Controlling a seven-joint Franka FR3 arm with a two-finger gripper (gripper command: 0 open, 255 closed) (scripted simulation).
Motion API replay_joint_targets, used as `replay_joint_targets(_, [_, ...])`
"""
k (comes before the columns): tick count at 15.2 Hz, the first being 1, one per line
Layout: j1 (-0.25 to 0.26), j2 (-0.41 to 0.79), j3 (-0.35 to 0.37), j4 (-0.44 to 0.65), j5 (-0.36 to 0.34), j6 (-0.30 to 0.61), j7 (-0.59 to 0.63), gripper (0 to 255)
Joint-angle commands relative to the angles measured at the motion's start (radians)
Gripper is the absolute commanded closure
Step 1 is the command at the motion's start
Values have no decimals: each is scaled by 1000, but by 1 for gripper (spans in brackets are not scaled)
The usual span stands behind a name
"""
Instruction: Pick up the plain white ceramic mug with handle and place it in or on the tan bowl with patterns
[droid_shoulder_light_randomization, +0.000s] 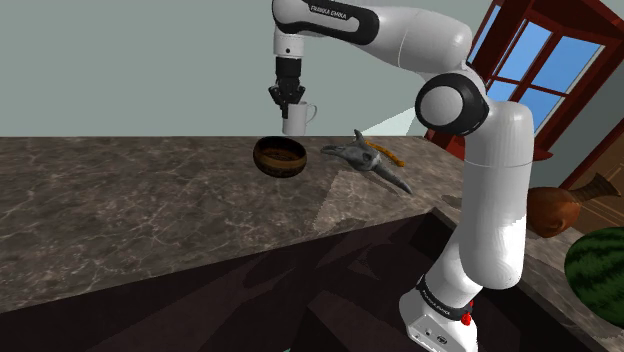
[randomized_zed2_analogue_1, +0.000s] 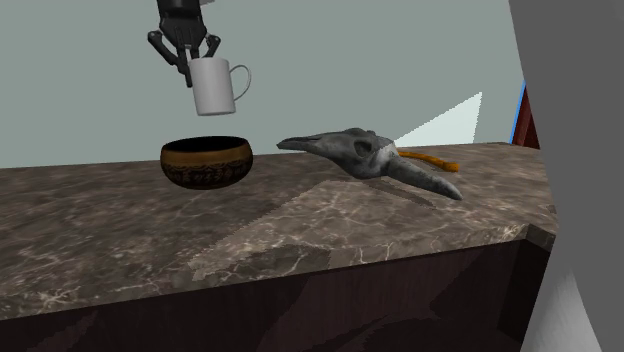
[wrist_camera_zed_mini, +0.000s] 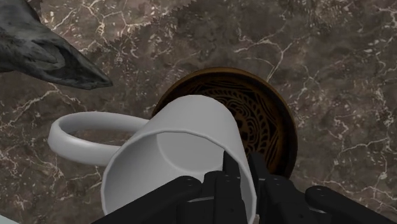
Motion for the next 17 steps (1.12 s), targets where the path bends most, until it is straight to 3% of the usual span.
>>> replay_joint_targets(1, [1, -6, 0, -36, -1, 31, -1, 255])
replay_joint_targets(10, [6, -29, 0, -192, -3, 163, -2, 255])
replay_joint_targets(17, [6, -29, 0, -192, -3, 163, -2, 255])
